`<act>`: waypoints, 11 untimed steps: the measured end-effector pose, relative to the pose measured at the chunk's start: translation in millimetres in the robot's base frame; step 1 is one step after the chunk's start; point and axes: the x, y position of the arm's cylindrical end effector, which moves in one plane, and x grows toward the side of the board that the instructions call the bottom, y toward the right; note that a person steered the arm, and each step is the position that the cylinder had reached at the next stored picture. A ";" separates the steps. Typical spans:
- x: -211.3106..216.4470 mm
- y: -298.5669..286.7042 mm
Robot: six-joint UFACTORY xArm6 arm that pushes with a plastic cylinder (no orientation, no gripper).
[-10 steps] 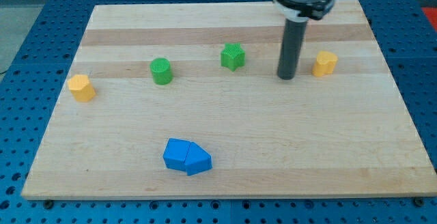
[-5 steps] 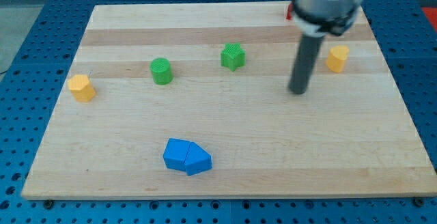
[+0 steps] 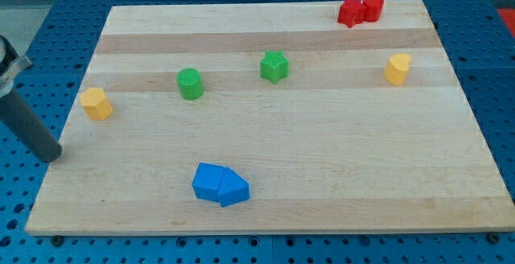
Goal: Push the yellow hexagon closer to the blue triangle
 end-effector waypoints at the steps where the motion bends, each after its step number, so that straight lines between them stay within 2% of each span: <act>1: -10.3 -1.5; 3: -97.1 -0.1; 4: -89.0 50.8; 5: -54.9 120.6; 6: -52.0 136.7; 7: -44.0 95.8; 8: -9.7 86.2; 9: -22.6 125.1; 10: -50.0 204.7; 11: -61.4 246.4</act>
